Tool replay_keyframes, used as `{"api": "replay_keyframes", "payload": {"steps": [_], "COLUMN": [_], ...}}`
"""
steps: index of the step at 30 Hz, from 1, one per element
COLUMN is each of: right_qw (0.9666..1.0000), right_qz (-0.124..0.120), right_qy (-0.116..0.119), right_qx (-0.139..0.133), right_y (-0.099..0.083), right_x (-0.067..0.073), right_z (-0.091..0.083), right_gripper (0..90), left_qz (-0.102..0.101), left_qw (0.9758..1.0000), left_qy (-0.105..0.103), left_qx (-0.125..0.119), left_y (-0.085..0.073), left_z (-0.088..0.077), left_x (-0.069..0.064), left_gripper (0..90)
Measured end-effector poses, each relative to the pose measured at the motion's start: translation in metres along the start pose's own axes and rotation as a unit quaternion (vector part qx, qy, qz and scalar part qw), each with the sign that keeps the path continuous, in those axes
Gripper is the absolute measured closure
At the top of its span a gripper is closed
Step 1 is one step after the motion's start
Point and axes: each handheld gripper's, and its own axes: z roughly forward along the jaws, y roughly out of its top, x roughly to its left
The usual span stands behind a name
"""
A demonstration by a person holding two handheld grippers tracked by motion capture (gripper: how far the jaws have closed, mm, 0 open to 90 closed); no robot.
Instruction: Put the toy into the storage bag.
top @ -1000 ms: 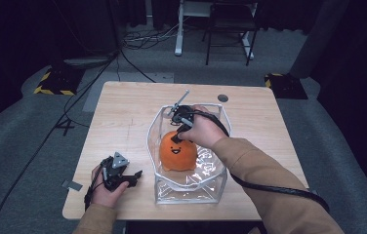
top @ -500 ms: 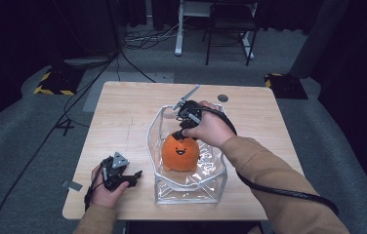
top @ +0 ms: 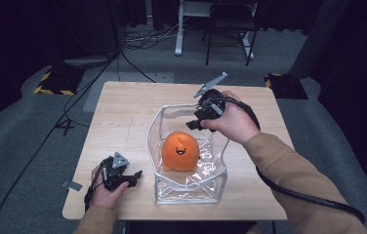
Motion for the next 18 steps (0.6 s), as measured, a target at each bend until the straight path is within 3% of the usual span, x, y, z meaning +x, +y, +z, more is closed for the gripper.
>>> {"api": "replay_keyframes", "payload": {"steps": [11, 18], "right_qw": [0.9992, 0.9973], "right_qz": [0.024, 0.046], "right_qy": [-0.022, -0.044], "right_qx": [-0.024, -0.038], "right_y": [-0.024, -0.047], "right_x": [-0.012, -0.027], "right_z": [-0.042, -0.072], "right_gripper": [48.1, 48.4], "left_qz": [0.002, 0.003], "left_qw": [1.0000, 1.0000], "left_qy": [-0.002, -0.002], "left_qx": [0.000, 0.001], "left_y": [0.003, 0.002], "left_z": [0.002, 0.002], "left_x": [0.001, 0.001], "left_gripper": [25.7, 25.7]}}
